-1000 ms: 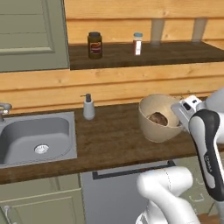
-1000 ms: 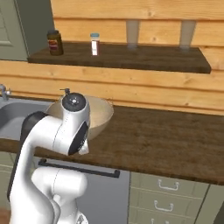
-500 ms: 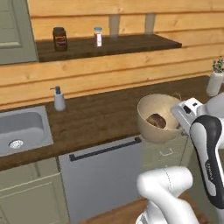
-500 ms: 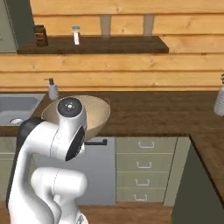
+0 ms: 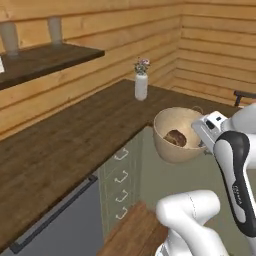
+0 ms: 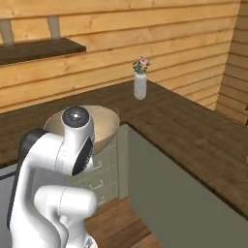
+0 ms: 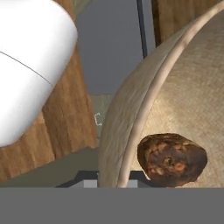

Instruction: Open the cabinet, pick up the bread from the cabinet and place it in the basket. Then move the basket to the dining counter.

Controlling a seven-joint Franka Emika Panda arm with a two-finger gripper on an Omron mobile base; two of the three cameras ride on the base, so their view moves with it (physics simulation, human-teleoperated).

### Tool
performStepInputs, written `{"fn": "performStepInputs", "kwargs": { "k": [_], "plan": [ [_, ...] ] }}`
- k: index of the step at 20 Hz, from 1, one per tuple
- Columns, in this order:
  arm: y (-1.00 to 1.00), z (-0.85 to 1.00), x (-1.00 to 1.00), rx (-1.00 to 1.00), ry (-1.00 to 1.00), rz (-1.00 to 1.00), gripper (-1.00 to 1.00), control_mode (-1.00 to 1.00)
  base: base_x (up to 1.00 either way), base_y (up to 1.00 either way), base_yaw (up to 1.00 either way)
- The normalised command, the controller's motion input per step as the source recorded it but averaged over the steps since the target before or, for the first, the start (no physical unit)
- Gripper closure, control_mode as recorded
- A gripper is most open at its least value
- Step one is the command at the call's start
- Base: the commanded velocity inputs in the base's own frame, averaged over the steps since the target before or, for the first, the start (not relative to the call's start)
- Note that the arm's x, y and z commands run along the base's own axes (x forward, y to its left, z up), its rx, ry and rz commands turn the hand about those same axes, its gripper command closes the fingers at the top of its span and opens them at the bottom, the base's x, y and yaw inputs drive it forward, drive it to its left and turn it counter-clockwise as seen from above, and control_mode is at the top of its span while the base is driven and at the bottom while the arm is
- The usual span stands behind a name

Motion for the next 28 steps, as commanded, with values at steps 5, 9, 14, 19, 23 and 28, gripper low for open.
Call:
{"fn": "performStepInputs", "kwargs": {
  "k": [5, 9, 14, 19, 23, 28],
  "plan": [
    [0.0, 0.0, 0.0, 0.0, 0.0, 0.0, 1.0, 1.0, 0.0, 0.0, -0.89],
    [0.0, 0.0, 0.0, 0.0, 0.0, 0.0, 1.0, 1.0, 0.03, -0.09, -0.84],
    [0.0, 0.0, 0.0, 0.0, 0.0, 0.0, 1.0, 1.0, 0.17, -0.84, -0.56],
    [0.0, 0.0, 0.0, 0.0, 0.0, 0.0, 1.0, 1.0, 0.2, -1.0, -0.33],
    [0.0, 0.0, 0.0, 0.0, 0.0, 0.0, 1.0, 1.0, 0.34, -1.0, -0.23],
    [0.0, 0.0, 0.0, 0.0, 0.0, 0.0, 1.0, 1.0, 0.65, -1.0, -0.07]
  ]
}}
